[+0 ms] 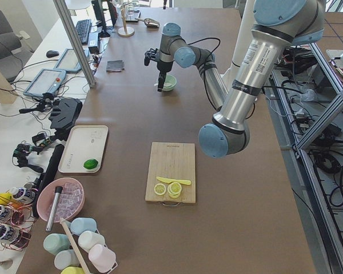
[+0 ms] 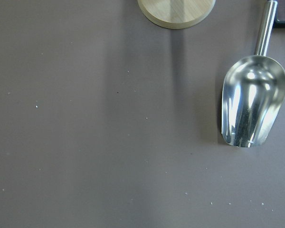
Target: Place spoon in bowl
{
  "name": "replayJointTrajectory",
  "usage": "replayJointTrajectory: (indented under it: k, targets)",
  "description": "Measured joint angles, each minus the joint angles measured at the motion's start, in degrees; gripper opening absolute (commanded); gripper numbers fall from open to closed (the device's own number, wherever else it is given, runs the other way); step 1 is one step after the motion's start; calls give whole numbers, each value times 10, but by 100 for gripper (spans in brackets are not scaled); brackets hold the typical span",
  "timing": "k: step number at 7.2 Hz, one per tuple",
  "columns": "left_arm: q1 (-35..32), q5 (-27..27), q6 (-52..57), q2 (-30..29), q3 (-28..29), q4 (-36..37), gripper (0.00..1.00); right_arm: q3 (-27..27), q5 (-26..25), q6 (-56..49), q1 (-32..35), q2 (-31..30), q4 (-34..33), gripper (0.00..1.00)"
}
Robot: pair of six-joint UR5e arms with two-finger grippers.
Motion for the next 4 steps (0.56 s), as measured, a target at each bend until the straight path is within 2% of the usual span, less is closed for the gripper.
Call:
replayJointTrajectory:
  k: [1,2,3,4]
  targets:
    - [-79,-32,127,47,-22,42,98,0,-4,-1,4,-22,16,100]
    - [-172,-94,253,91,-10,58,98,-2,-9,-2,8,-49,44,100]
    - [-270,-166,378,130,28,59,98,-6,-14,-2,15,-70,64,100]
    - [-347,-212,493,163,74,55,98,-11,-22,-3,20,-82,72,100]
